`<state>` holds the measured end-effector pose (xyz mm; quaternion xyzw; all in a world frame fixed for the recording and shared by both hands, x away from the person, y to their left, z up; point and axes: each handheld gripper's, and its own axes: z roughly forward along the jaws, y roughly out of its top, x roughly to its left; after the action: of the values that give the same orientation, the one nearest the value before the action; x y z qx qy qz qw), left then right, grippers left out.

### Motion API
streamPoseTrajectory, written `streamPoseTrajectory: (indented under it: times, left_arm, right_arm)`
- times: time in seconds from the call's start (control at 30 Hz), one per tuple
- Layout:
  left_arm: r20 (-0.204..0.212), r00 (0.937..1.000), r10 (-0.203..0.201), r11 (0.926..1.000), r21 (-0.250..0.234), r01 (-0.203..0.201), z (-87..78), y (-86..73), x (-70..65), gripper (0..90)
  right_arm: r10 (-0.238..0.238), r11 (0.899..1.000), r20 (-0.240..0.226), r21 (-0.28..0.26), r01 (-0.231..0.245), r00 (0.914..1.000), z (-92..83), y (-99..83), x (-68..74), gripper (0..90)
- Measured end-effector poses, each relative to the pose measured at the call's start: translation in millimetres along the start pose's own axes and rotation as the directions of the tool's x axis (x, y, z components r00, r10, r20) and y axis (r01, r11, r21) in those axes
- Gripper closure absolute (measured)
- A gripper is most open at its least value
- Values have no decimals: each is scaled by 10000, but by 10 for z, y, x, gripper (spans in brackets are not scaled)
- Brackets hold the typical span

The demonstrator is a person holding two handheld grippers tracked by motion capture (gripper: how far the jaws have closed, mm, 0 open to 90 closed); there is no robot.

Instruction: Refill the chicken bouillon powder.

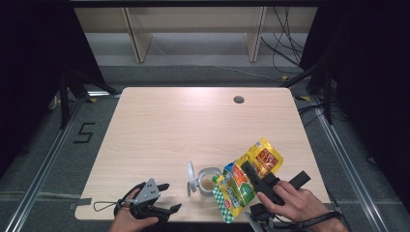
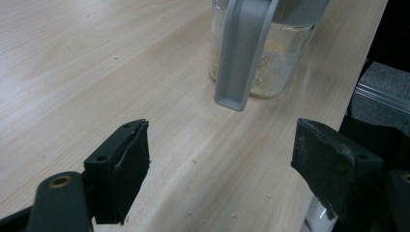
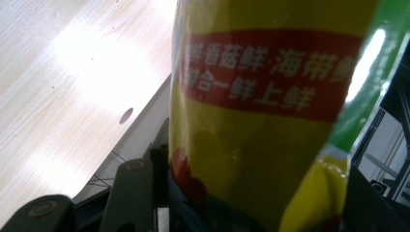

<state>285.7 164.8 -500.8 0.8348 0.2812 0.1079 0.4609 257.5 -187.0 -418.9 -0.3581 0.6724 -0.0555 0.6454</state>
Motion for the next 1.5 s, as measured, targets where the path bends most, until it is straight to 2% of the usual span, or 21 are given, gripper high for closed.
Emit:
streamPoseTrajectory:
  times: [0.23,0.4,0.5,0.57,0.67,0.93,1.03,1.07,1.13,1.2,1.27,1.43,1.5]
  left_arm:
    - [-25,10000,29,10000,31,-29,0,0,0,207]
    - [-4,10000,-11,10000,-6,11,2,0,-1,206]
    - [-6,10000,-2,10000,4,2,2,0,-1,207]
    - [-78,10000,-47,9999,-161,46,17,-7,-9,207]
    - [-114,9999,-62,9998,-190,60,22,-8,-13,207]
    - [-124,9999,-63,9998,-199,61,20,-9,-10,207]
    - [-117,9999,-67,9998,-195,65,21,-9,-11,207]
    - [-116,9999,-64,9998,-196,61,21,-9,-11,207]
    - [-119,9999,-63,9998,-197,60,21,-9,-10,207]
    - [-120,9999,-69,9998,-191,67,22,-9,-11,206]
    - [-109,9999,-68,9998,-186,66,23,-9,-12,207]
    - [-120,9999,-69,9998,-185,67,22,-10,-11,207]
    - [-125,9999,-69,9998,-193,67,21,-10,-11,207]
  right_arm:
    - [-66,10000,-8,27,66,10000,1,-4,0,535]
    - [56,10000,-53,10,-56,10000,-2,-21,2,537]
    - [-53,10000,-106,40,53,9999,-13,-32,-2,538]
    - [180,9998,-80,72,-179,9998,-26,-31,17,539]
    - [12,10000,-62,38,-12,10000,-34,-31,14,539]
    - [98,9999,-25,99,-97,9999,-42,-38,31,541]
    - [-125,9999,-75,58,126,9999,-51,-30,17,540]
    - [85,10000,-84,47,-85,9999,-55,-25,30,541]
    - [-44,10000,-104,18,44,9999,-63,-20,23,541]
    - [93,10000,-108,13,-93,9999,-72,-20,29,541]
    - [-68,10000,-23,-28,68,10000,-77,-19,20,541]
    - [81,10000,-26,10,-81,10000,-97,-16,31,542]
    - [-8,10000,-40,-40,8,10000,-102,-13,28,542]
